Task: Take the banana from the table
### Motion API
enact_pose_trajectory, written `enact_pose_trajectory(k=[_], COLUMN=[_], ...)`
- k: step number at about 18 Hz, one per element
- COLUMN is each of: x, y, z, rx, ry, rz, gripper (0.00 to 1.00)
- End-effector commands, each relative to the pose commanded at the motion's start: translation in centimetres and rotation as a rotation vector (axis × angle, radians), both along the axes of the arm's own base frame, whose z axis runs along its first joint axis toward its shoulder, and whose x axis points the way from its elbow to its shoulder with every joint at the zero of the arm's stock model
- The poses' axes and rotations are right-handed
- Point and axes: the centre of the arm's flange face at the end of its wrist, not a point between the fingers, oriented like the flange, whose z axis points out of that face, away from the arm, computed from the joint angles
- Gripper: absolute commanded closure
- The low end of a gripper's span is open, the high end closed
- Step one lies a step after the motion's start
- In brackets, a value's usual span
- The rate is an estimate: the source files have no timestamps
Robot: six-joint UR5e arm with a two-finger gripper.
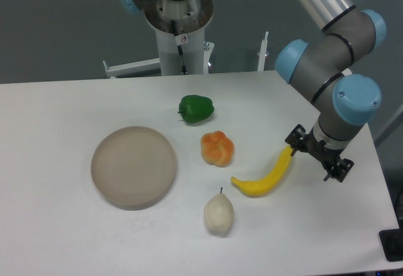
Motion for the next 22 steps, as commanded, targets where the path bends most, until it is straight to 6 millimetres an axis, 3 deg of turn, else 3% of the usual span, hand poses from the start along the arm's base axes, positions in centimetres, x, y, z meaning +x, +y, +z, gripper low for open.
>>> enact_pose_trajectory(k=[3,5,16,22], x=[2.0,3.3,2.9,4.0], y=[1.4,2.3,3.1,3.8], z=[0.4,-0.6,-3.3,-5.1], rx=[0.002,-0.008,-0.008,-0.026], ry=[0.006,-0.004,-0.006,-0.029], rz=[0.037,0.031,0.063,0.051], gripper=[0.00,0.00,0.00,0.00])
